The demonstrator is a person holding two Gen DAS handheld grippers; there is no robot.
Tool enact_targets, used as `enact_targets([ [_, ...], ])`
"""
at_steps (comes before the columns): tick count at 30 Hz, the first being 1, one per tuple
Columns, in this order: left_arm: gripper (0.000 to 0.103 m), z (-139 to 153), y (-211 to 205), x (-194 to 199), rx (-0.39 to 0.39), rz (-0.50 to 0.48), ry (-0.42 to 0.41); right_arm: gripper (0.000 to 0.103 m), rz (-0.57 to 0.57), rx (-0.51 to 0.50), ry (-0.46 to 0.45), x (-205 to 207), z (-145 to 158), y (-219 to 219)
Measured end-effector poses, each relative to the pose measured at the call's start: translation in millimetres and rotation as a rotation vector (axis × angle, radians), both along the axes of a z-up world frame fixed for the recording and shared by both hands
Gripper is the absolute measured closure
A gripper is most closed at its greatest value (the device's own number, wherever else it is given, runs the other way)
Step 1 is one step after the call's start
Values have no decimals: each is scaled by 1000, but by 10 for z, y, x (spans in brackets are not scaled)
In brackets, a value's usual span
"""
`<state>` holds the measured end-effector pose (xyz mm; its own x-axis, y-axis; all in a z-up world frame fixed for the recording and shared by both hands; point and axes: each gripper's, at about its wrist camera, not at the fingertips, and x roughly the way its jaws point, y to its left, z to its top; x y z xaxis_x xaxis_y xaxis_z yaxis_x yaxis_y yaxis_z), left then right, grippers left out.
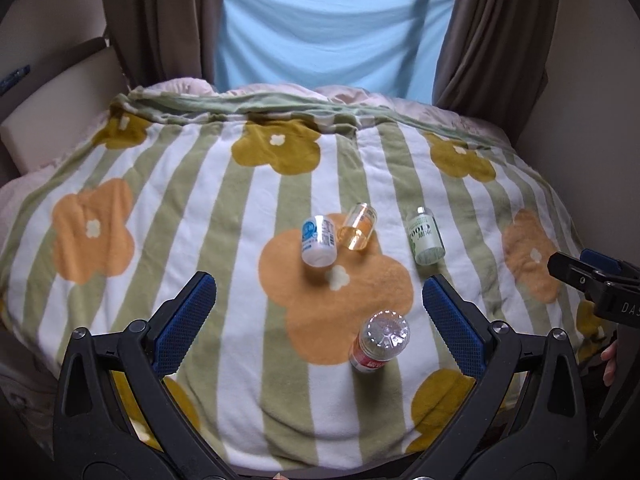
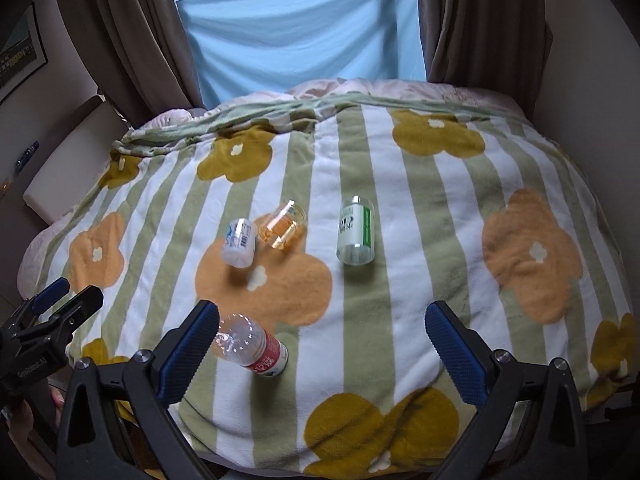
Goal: Flip cup upside down
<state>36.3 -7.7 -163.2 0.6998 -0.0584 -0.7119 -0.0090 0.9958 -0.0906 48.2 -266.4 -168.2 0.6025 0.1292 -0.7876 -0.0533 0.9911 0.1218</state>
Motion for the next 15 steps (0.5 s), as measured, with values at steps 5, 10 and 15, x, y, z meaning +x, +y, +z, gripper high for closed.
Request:
enact_targets([
  [5,0,803,190,-105,40,36,-101,0,-15,-42,-126,-103,742,103],
  [10,0,1214,243,-166,34,23,-134,0,-33,-65,-194,-215,1124,173],
  [15,0,1221,250,-253,21,34,-149,0,-42,-82,-235,-287,1216,205],
])
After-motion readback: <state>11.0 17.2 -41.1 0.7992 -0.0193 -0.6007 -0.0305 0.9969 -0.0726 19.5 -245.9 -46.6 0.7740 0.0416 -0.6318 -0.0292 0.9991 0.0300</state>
